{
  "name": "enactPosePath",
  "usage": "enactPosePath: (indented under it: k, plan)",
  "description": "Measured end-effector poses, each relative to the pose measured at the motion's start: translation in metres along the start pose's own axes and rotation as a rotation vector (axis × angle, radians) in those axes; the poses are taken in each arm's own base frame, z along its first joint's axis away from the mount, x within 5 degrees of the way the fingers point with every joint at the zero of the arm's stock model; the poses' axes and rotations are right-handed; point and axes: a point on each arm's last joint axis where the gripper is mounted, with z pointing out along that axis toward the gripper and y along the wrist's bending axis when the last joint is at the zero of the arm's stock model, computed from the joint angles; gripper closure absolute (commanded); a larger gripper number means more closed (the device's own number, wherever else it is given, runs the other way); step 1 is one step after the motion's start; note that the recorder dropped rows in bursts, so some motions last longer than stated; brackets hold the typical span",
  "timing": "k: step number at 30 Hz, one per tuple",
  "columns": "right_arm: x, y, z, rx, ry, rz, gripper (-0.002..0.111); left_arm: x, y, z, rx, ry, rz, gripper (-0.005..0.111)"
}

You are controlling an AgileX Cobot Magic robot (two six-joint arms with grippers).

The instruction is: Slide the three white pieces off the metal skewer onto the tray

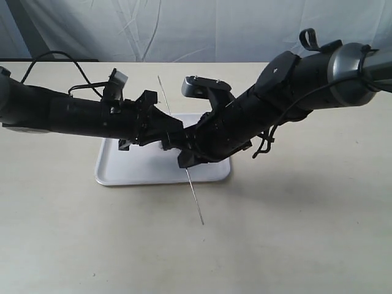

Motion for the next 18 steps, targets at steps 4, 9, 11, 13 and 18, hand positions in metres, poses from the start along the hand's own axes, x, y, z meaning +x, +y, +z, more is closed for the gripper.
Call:
enactPosePath:
  k: [4,9,11,13,18]
  plan:
    - [0.011,0.002,-0.001,-0.019,0.126,-0.004,0.109,-0.007,0.008,-0.008,-0.044,-0.041,-0.011,0.086]
    - [0.021,0.003,-0.006,-0.014,0.246,-0.01,0.109,-0.014,0.02,-0.017,-0.126,-0.094,-0.022,0.086]
    - [0.023,0.005,-0.011,-0.006,0.267,-0.016,0.109,-0.016,0.023,-0.019,-0.153,-0.109,-0.025,0.086]
    - [0.025,0.007,-0.016,-0.002,0.289,-0.018,0.109,-0.017,0.025,-0.019,-0.179,-0.119,-0.025,0.086]
    - [0.037,0.008,-0.028,0.023,0.441,-0.038,0.109,-0.026,0.04,-0.032,-0.29,-0.195,-0.049,0.086]
